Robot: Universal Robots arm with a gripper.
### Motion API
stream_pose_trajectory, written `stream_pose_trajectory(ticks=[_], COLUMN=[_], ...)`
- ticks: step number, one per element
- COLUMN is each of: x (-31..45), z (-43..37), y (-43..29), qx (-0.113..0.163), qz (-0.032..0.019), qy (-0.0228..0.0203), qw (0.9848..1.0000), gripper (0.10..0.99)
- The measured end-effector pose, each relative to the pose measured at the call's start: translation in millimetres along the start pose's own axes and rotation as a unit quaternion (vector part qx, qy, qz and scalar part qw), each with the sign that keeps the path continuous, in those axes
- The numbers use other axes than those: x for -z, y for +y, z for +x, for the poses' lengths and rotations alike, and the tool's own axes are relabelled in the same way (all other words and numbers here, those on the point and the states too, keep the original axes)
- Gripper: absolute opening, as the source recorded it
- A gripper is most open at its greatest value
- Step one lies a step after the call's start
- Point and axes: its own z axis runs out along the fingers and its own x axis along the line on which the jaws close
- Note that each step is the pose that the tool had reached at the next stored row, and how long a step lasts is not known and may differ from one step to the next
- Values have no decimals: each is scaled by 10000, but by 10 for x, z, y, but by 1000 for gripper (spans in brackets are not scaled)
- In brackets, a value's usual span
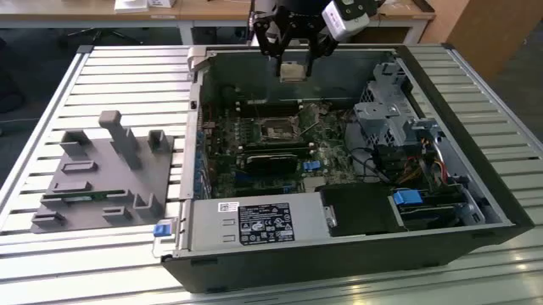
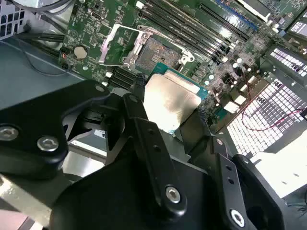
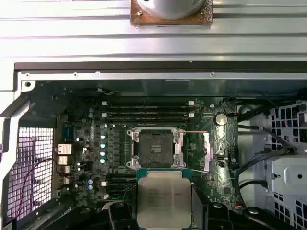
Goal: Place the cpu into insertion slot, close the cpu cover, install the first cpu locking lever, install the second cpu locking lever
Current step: 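Place the cpu into insertion slot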
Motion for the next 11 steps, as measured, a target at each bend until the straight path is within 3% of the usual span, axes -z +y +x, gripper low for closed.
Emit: stream_pose_trajectory(ticks=[11], x=[0], z=[0], y=[0], qx=[-38], qz=[-1], qy=[-3], qw=[10000], gripper=[541])
